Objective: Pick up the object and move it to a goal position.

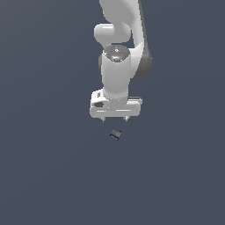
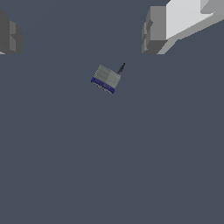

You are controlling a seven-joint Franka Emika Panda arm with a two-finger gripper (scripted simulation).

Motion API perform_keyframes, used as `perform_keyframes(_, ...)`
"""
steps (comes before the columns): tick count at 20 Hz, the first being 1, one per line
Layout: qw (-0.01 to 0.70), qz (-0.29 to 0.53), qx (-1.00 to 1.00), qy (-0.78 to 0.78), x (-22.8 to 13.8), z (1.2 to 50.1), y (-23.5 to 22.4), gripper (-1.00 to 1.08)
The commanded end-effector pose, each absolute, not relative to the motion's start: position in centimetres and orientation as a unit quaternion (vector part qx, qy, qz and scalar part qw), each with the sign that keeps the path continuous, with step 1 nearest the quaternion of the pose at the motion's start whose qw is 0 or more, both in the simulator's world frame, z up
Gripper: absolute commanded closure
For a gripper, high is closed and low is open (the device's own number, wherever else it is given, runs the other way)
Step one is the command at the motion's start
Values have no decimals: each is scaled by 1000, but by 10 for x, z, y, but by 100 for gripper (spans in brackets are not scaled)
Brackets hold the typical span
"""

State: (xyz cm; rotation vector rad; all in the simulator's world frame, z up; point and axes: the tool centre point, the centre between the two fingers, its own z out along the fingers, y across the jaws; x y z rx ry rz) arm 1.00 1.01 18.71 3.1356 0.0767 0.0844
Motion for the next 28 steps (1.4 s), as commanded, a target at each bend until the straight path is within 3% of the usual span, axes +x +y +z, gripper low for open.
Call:
perform_keyframes(1,2,27,999,24,10,187,10,-92)
perform_keyframes(28,-4,9,999,-41,-2,151,21,-92)
